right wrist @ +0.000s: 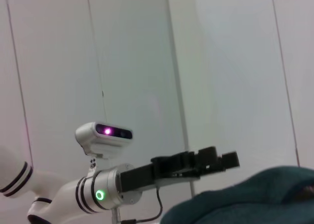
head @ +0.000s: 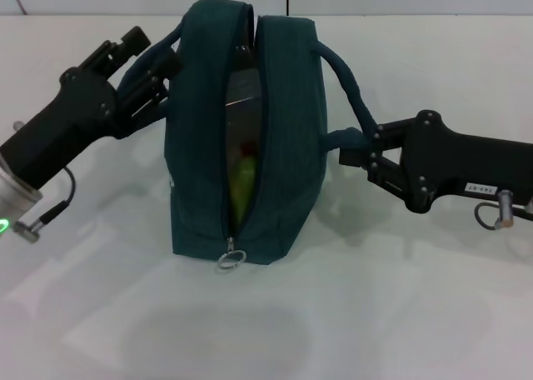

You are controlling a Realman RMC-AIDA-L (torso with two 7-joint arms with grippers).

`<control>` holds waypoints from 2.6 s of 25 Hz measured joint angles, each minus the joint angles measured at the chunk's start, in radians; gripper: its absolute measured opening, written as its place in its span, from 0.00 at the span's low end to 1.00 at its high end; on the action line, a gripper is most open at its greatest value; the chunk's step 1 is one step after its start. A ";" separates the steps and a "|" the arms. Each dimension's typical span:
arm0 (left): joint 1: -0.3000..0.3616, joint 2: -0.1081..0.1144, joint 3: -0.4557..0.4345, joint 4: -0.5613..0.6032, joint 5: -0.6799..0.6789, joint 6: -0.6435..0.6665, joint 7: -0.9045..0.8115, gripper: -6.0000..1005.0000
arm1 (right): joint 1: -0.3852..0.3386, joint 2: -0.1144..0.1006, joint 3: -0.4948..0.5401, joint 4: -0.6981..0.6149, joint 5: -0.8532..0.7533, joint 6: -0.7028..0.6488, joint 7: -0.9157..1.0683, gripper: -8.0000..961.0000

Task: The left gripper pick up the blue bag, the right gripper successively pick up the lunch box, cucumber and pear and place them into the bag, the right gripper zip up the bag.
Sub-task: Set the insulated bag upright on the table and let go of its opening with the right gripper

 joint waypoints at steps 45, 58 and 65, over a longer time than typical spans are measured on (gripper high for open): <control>0.096 -0.015 0.002 0.068 0.298 0.068 -0.116 0.57 | 0.025 -0.001 0.050 0.015 -0.020 -0.047 -0.071 0.08; 0.098 -0.021 -0.001 0.056 0.295 0.064 0.014 0.44 | 0.014 0.000 0.051 0.028 -0.020 -0.045 -0.075 0.08; 0.082 -0.019 0.001 0.051 0.302 0.065 0.027 0.12 | 0.010 -0.001 0.066 0.050 -0.014 -0.043 -0.075 0.15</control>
